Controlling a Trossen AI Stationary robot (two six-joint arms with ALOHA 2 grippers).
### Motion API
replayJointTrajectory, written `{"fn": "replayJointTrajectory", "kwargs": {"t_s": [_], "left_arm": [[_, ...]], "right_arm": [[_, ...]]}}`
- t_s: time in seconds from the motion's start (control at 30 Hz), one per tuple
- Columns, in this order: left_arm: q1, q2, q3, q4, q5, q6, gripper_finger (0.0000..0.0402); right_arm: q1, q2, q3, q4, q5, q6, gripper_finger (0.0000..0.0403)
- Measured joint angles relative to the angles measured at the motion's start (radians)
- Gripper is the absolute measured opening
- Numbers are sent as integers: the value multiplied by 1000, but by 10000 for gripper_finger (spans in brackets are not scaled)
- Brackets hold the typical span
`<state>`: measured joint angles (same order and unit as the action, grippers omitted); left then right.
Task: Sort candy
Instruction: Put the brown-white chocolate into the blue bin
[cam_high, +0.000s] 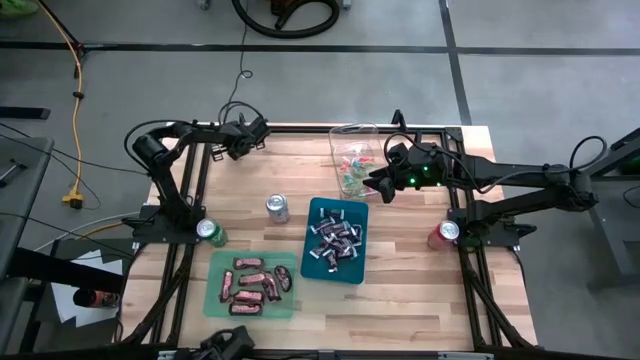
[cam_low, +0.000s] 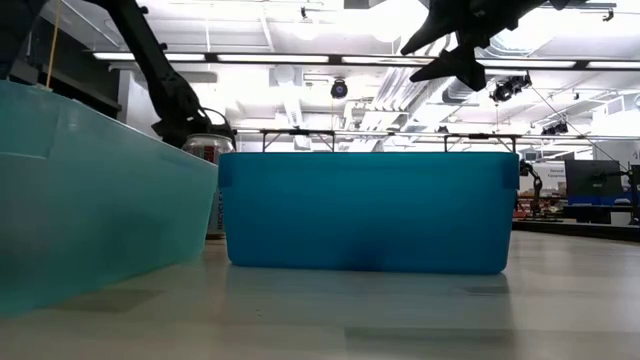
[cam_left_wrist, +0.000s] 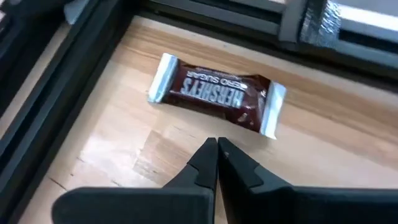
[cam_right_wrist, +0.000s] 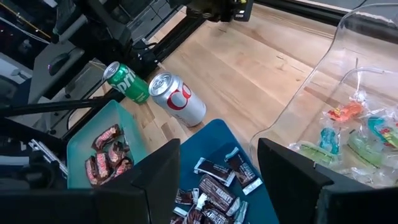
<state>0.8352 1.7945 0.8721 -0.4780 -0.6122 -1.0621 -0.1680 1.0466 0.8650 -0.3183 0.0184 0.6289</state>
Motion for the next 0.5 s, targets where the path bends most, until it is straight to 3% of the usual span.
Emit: {"fn": "replayJointTrajectory", "kwargs": {"t_s": [0.5], "left_arm": [[-54,-20,7,-114,217,131,0]], "right_arm": [[0,0,0,0,-57,1,208]]}}
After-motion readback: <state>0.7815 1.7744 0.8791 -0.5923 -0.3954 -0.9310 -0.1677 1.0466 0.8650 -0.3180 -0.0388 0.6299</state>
